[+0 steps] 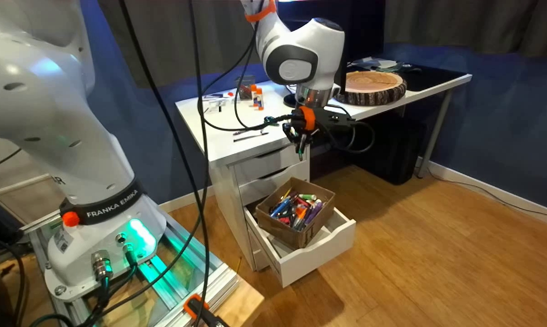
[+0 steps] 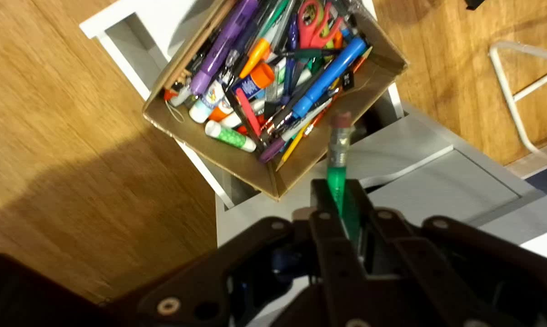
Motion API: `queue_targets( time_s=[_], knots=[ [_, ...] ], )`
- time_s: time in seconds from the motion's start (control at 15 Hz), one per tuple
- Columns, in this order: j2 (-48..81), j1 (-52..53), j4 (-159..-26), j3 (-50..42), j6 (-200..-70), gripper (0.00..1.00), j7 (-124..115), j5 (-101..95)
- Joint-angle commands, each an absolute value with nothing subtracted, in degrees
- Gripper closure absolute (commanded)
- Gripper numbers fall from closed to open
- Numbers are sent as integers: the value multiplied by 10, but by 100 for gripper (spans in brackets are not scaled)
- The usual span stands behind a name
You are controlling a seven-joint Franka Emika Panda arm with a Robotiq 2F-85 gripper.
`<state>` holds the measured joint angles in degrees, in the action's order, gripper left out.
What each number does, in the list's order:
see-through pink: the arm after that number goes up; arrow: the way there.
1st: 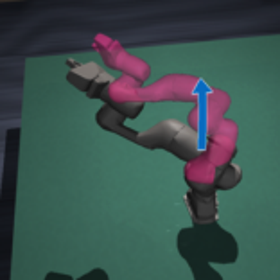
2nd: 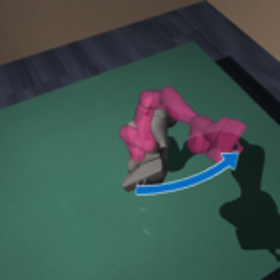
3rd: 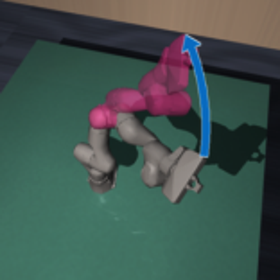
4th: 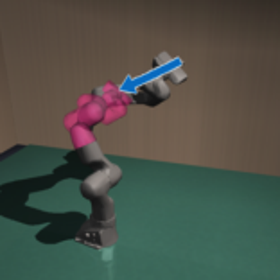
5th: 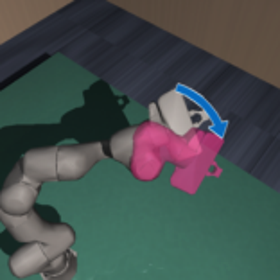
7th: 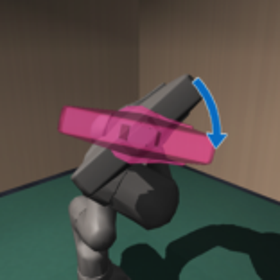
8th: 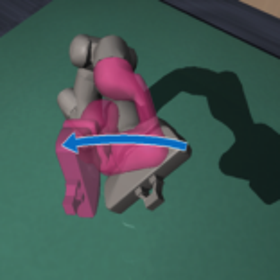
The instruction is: Put the pencils inside the box
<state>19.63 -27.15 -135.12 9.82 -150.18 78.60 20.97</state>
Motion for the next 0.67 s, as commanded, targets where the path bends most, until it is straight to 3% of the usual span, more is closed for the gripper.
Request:
queue_targets(
  time_s=[0.0, 0.6],
  knots=[
    [237, -251, -1340, 64, -1508, 97, 800, 226],
    [425, -227, -1223, 43, -1495, 97, 725, 189]
  ],
)
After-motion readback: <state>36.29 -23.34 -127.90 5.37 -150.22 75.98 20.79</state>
